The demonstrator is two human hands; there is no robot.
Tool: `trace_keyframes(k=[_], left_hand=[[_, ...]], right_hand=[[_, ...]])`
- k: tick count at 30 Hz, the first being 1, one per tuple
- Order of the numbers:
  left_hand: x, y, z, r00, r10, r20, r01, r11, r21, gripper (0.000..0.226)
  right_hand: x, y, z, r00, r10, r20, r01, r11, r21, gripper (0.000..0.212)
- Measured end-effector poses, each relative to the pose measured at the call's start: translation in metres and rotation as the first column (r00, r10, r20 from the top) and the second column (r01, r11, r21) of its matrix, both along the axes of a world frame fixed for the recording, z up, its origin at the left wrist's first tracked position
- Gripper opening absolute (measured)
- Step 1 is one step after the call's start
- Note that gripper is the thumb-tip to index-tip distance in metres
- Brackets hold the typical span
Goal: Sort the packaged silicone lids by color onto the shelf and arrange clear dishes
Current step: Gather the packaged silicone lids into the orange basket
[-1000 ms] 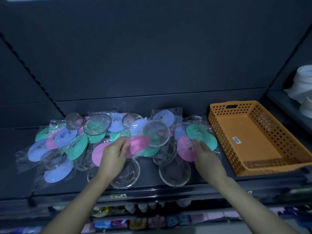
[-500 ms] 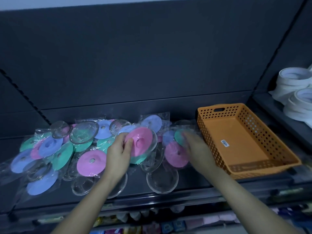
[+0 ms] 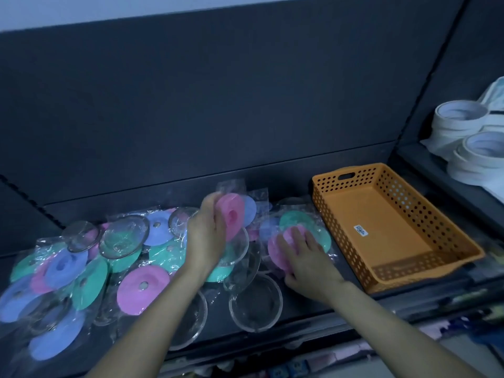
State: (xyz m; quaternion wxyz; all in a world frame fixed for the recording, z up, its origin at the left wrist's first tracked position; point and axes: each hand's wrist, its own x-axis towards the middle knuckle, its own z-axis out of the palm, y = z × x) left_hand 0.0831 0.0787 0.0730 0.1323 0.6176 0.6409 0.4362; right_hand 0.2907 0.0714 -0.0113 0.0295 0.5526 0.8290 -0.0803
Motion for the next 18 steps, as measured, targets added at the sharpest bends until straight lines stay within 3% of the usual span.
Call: trace_keyframes(k=[5, 10, 13, 14, 16, 18], left_hand=[[0.010, 0.030, 0.008, 0.987, -0.141, -0.078, 0.146, 0.987, 0.063, 0.035], [0.011, 0.064, -0.016, 0.943, -0.203, -0.263, 0.185, 0.979, -0.091, 0.046], [0.017, 0.079, -0.032, 0.871, -0.291, -0.395, 0.227, 0.953, -0.202, 0.044], [0.019, 0.082, -0.037, 0.851, -0.342, -0.398, 0.248, 0.931, -0.268, 0.049], [0.021, 0.087, -0.048, 0.776, -0.452, -0.441, 0.241, 0.857, -0.455, 0.083], [0.021, 0.090, -0.057, 0.687, -0.502, -0.525, 0.182, 0.818, -0.545, 0.107]], right_hand=[[0.005, 0.002, 0.014, 0.958, -0.104, -0.268, 0.109, 0.994, 0.003, 0.074], [0.005, 0.001, 0.014, 0.787, -0.220, -0.576, 0.283, 0.959, 0.021, 0.041], [0.006, 0.001, 0.014, 0.734, -0.255, -0.630, 0.356, 0.934, 0.037, 0.050], [0.007, 0.001, 0.016, 0.721, -0.263, -0.641, 0.367, 0.929, 0.033, 0.055], [0.007, 0.000, 0.021, 0.688, -0.287, -0.666, 0.391, 0.920, 0.007, 0.059], [0.007, -0.001, 0.028, 0.630, -0.338, -0.699, 0.448, 0.894, -0.028, 0.057]])
